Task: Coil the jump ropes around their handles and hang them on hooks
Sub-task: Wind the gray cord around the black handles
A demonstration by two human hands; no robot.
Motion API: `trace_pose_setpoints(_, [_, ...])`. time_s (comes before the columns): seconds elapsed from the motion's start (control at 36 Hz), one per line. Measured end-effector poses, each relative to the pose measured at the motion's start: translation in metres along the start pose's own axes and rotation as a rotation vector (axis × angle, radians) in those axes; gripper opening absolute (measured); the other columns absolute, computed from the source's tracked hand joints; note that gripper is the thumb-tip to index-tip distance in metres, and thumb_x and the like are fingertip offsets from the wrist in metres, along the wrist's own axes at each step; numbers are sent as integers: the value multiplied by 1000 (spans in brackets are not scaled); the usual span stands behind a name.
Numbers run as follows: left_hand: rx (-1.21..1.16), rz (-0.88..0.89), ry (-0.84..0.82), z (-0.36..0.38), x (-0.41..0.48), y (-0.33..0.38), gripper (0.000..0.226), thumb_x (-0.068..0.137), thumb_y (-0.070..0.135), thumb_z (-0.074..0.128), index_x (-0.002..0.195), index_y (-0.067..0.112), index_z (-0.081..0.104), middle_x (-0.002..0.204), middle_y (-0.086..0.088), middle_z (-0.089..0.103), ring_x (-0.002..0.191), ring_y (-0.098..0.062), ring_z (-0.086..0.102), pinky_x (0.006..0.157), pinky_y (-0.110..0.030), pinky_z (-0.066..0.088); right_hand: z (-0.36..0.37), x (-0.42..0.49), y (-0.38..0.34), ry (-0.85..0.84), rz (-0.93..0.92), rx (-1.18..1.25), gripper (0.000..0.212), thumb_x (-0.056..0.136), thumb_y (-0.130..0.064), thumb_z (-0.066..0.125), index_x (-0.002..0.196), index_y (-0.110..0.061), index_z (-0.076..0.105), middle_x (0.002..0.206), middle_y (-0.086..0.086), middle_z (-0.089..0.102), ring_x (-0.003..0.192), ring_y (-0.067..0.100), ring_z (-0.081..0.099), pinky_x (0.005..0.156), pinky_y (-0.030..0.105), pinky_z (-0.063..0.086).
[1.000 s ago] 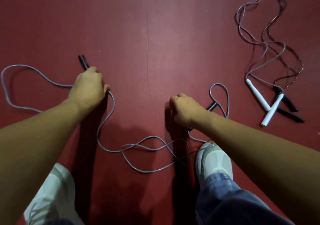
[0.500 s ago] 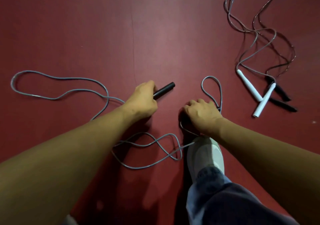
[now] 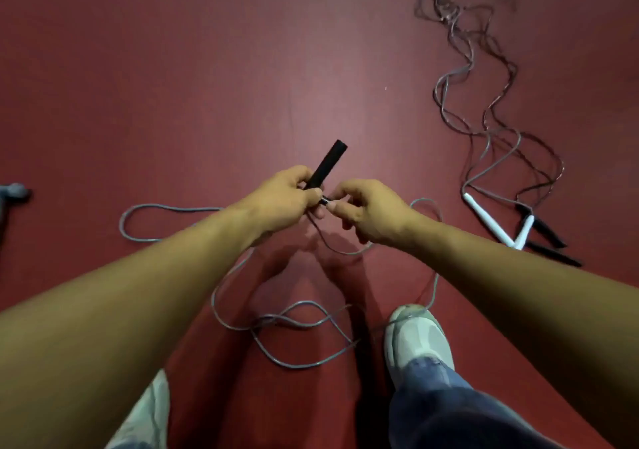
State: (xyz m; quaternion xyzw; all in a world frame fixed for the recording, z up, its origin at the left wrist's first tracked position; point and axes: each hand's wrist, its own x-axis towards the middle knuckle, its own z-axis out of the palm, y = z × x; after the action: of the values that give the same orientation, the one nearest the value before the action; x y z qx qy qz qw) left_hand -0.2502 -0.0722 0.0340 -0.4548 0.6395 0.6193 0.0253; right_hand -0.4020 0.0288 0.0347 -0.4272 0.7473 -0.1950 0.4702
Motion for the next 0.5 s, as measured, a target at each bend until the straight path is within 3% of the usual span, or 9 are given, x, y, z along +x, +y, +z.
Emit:
trace_pose_setpoints(0.08, [91,106,-19,-42,-36,34,14,99,19,64,107,25,74,92,-10,77,74,-19,67,86,-44,55,-27,-16,-62,-63,9,73,11,95,-19,70,95,-8,68,72,9,66,49,18,58,44,27,42])
trace_pose_setpoints(0.14, [104,153,-18,-70,-73,67,19,98,21,67,113,28,76,95,-4,76,70,-21,68,79,-42,61,-46,-35,-109,-113,-3,107,9,90,-7,71,96,-1,67,74,11,65,54,17,63,47,30,48])
trace_pose_setpoints(0.22, [149,189,44,-101,-124,105,22,97,20,69,116,27,76,70,-3,56,54,-18,54,56,-30,57,-65,-62,-161,-228,15,238,6,88,6,64,93,3,67,78,16,64,64,21,64,56,30,56])
trace_pose_setpoints(0.33, [239,221,178,-134,-204,139,15,98,26,67,110,29,76,65,0,48,54,-17,44,51,-29,48,-81,-115,-219,-422,64,489,25,94,8,53,117,3,61,105,22,67,87,30,68,75,32,61])
trace_pose_setpoints(0.42, [259,205,338,-152,-260,148,14,96,32,68,95,19,74,62,2,46,53,-17,43,54,-33,43,-86,-158,-251,-419,62,422,32,91,10,61,123,4,59,102,21,66,79,31,70,67,34,62])
trace_pose_setpoints(0.5, [118,189,413,-157,-305,146,18,97,25,67,84,12,68,60,-1,40,51,-17,38,50,-32,38,-82,-192,-274,-290,-13,502,25,87,10,68,112,11,63,87,17,66,70,28,70,66,33,62])
